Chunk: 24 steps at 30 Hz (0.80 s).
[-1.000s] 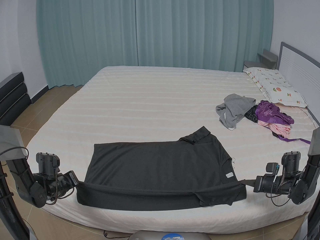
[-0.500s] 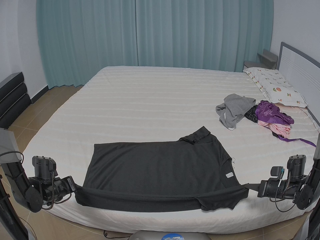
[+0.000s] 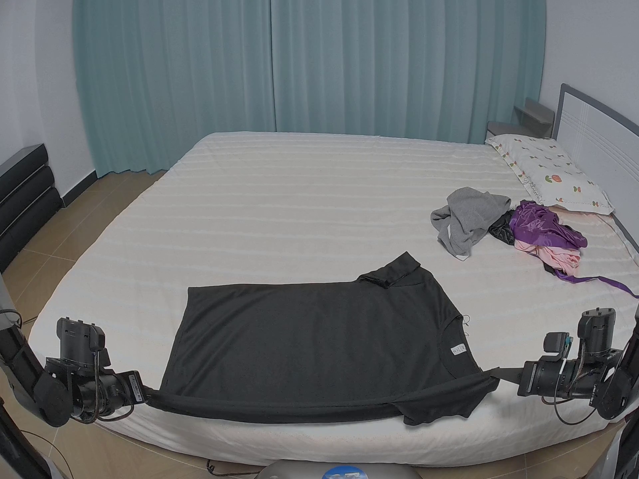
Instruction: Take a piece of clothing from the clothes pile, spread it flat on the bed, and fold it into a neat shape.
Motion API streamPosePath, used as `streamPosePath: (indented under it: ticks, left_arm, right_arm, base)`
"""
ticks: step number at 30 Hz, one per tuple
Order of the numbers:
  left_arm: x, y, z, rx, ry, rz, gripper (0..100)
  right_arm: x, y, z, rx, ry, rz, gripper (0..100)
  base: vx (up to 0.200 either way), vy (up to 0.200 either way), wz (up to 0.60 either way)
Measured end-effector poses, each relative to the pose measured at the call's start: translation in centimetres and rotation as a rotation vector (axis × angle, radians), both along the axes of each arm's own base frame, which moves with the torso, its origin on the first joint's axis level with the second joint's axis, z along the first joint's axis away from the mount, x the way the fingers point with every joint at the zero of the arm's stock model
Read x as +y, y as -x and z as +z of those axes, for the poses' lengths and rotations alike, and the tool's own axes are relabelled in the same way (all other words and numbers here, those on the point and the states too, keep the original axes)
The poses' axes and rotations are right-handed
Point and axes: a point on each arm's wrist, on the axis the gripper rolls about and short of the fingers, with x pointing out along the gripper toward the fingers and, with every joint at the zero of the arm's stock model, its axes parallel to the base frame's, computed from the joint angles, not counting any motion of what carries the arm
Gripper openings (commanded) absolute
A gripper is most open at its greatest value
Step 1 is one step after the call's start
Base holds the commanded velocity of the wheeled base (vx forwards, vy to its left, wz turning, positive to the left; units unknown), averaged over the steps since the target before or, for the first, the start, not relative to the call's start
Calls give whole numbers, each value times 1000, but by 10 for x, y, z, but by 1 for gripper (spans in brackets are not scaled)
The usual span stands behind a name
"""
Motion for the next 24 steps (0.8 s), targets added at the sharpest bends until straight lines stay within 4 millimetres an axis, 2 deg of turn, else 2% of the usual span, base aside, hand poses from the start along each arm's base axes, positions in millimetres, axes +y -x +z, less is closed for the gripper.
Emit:
streamPosePath:
  ticks: [6,12,24]
  left_arm:
    - [0,-2,10,-24,0,-9,0]
    - [-1,-14,15,-69,59,49,0]
    - [-2,-45,-5,-88,89,80,0]
  right_arm:
    - [0,1,3,-3,0,0,0]
    - [1,-15,7,-40,-4,-2,0]
    - [5,-57,-6,-25,-1,4,0]
  base:
    - [0,0,0]
    - [0,0,0]
    - [0,0,0]
